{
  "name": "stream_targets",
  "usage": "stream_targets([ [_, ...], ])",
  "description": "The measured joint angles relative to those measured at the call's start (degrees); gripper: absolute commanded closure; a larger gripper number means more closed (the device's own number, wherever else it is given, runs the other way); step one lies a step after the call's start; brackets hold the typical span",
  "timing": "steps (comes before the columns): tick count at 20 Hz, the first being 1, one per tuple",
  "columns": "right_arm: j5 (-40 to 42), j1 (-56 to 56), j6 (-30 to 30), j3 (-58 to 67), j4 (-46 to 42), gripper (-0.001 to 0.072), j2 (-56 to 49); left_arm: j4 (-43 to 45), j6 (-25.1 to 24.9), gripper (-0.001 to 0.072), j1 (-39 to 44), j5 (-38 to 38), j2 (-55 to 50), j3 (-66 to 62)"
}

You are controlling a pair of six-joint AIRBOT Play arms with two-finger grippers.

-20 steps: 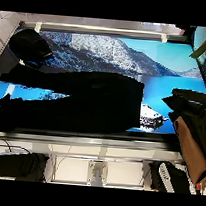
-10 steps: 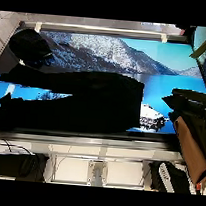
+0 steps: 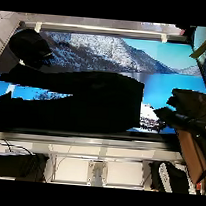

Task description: Fold the clothes and pants, and hang the long-sleeved shirts on hangers.

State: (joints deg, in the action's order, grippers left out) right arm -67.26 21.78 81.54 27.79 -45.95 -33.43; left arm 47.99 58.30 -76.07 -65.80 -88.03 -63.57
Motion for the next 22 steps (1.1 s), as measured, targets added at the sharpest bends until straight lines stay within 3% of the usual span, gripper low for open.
stream_targets([
  [5,2.8,0.0,-3.2,-12.2,6.6,0.0178,-2.5,-4.3,0.2,0.0702,0.0,-1.0,3.5,-0.3],
  [12,4.9,-3.2,-7.0,-16.3,8.6,0.0179,-12.6,-5.8,0.9,0.0702,0.0,-3.3,5.3,-0.3],
  [22,22.4,-12.0,-11.7,-16.5,19.2,0.0207,-20.9,-6.0,0.8,0.0702,0.0,-3.4,5.5,-0.3],
])
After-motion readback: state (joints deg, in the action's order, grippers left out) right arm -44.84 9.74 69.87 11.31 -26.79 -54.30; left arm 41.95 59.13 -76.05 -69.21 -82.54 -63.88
